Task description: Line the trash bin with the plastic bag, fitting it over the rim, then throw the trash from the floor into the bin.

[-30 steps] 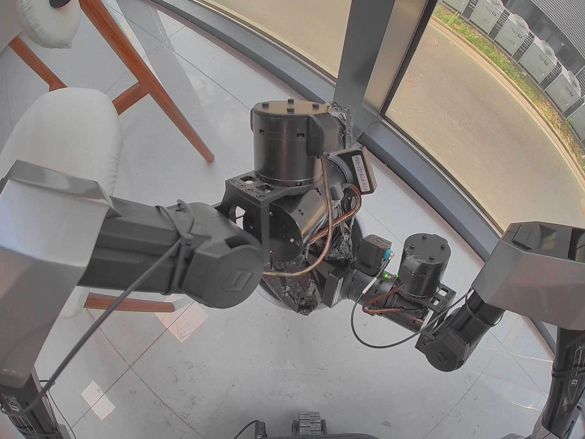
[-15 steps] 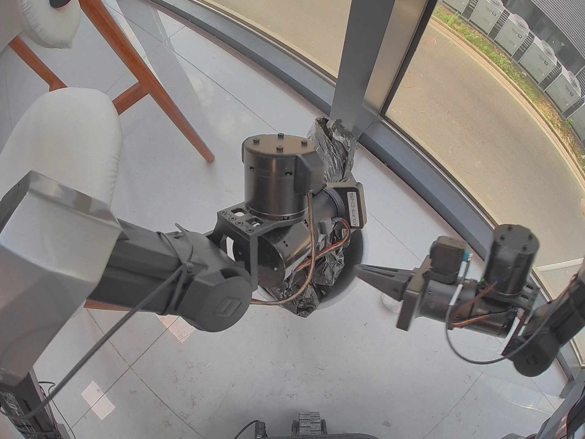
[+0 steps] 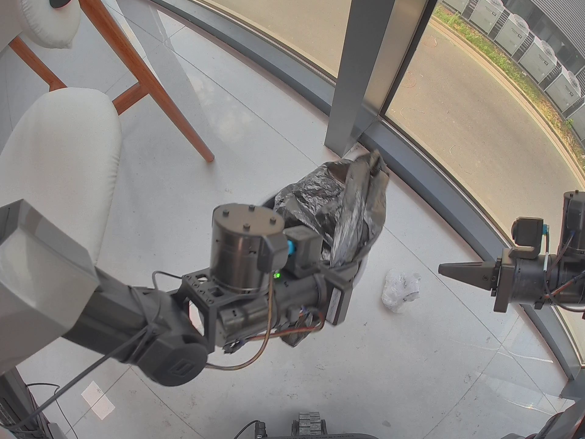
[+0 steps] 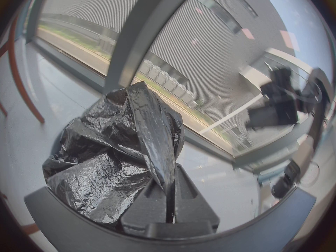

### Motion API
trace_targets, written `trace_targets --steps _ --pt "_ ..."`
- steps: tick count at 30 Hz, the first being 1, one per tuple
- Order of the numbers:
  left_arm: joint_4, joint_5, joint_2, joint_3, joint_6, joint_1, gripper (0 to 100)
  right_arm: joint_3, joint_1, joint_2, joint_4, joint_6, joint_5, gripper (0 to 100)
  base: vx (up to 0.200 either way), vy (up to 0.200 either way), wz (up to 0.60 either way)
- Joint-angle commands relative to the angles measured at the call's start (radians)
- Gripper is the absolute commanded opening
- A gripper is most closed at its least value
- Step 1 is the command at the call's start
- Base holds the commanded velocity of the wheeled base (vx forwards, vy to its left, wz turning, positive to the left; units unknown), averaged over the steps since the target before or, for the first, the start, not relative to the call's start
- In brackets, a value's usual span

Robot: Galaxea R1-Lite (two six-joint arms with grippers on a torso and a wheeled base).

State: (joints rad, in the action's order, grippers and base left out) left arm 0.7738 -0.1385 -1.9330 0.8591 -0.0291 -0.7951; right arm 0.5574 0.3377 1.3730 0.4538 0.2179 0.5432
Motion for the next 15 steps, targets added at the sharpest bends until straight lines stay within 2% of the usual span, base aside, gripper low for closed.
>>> trace_targets --steps 1,4,7,10,12,13,15 --pt "-0.105 -0.089 0.16 -0.21 0.187 0.04 0 0.042 0.061 0.014 -0.02 0.001 -0.068 0 0.0 0.0 0.0" --pt "-0.194 -0.089 0.212 -0.242 0.311 0.085 0 0.048 0.103 0.06 -0.018 0.005 -0.112 0 0.0 0.0 0.0" --pt "-0.234 -0.078 0.241 -0.242 0.388 0.134 0 0.05 0.127 0.097 -0.027 0.015 -0.12 0 0.0 0.0 0.0" --pt "-0.234 -0.07 0.243 -0.244 0.402 0.154 0 0.056 0.149 0.113 -0.027 0.032 -0.14 0 0.0 0.0 0.0" --pt "-0.226 -0.024 0.241 -0.238 0.397 0.177 0 0.082 0.176 0.152 -0.034 0.074 -0.177 0 0.0 0.0 0.0" --pt "-0.226 -0.015 0.241 -0.235 0.394 0.178 0 0.085 0.184 0.163 -0.034 0.095 -0.183 100 0.0 0.0 0.0" --pt "-0.226 -0.012 0.241 -0.227 0.391 0.18 0 0.096 0.205 0.192 -0.029 0.179 -0.21 100 0.0 0.0 0.0"
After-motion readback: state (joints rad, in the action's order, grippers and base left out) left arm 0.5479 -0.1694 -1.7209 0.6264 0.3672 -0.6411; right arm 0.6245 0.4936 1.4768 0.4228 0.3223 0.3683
